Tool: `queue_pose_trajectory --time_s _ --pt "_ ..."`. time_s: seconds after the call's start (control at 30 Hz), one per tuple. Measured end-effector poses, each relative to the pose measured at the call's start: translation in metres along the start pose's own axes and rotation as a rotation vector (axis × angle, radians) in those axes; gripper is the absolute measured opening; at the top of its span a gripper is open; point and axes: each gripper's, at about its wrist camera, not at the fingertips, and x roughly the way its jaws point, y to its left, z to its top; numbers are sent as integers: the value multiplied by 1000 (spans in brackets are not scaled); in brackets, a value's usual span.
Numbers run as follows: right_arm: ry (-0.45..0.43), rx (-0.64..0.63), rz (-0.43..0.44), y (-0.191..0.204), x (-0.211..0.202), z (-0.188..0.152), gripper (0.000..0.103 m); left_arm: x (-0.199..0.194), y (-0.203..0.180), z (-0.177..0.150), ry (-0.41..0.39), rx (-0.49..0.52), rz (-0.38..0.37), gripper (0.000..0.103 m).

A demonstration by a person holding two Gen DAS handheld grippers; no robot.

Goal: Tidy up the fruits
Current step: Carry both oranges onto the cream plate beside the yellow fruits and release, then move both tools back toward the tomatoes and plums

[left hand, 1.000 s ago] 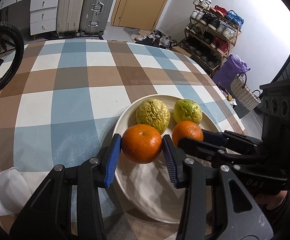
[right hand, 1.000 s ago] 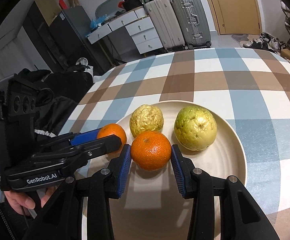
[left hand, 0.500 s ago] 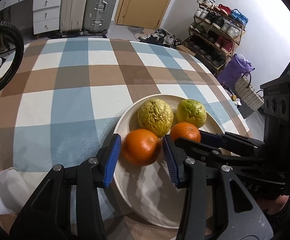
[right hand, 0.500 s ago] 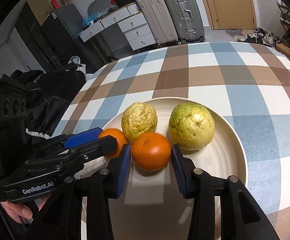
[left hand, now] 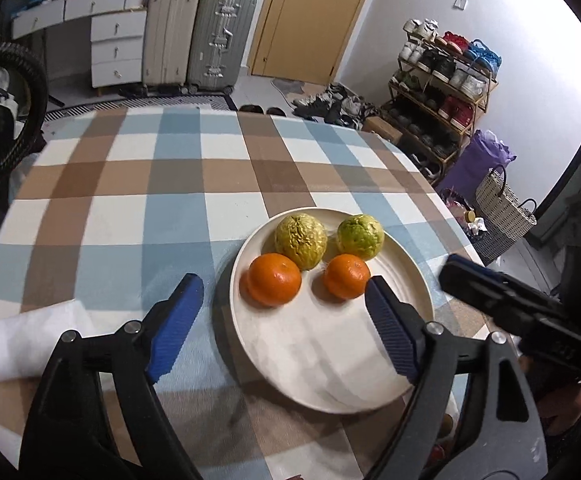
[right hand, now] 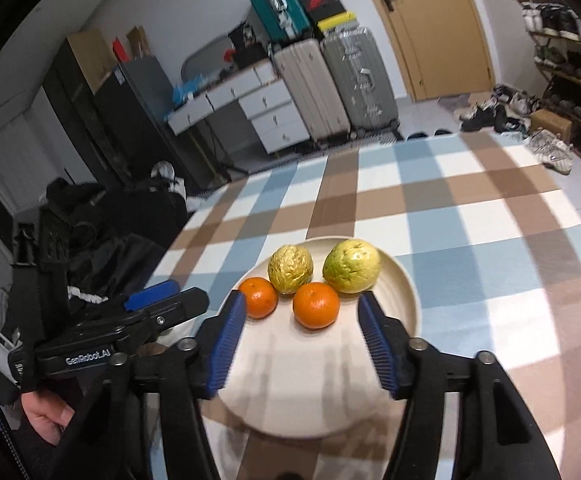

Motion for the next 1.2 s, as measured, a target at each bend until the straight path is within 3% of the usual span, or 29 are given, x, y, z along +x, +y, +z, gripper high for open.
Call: queue_pose_trajectory --time_s 0.1,0.3,0.43,0.73,0.93,1.07,1.2 --pt "-45 5 -7 0 -28 -7 68 -19 -8 -7 -19 14 21 83" --pt "-122 -70 -54 11 -80 -31 90 -54 -25 -29 -53 26 40 88" --pt "-149 -103 -88 18 -103 -45 98 -72 -34 -46 -73 27 50 97" --pt "-199 -138 -68 30 -142 -80 102 -104 -44 -81 -93 32 49 102" --pt "-209 -162 -83 35 -154 -107 103 -113 -50 -108 -66 66 71 102" --pt "-201 -154 -93 33 -157 -124 103 -116 -52 -130 -42 78 59 102" --pt "-184 -160 -106 31 -156 -140 103 -106 -53 -147 30 95 -11 102"
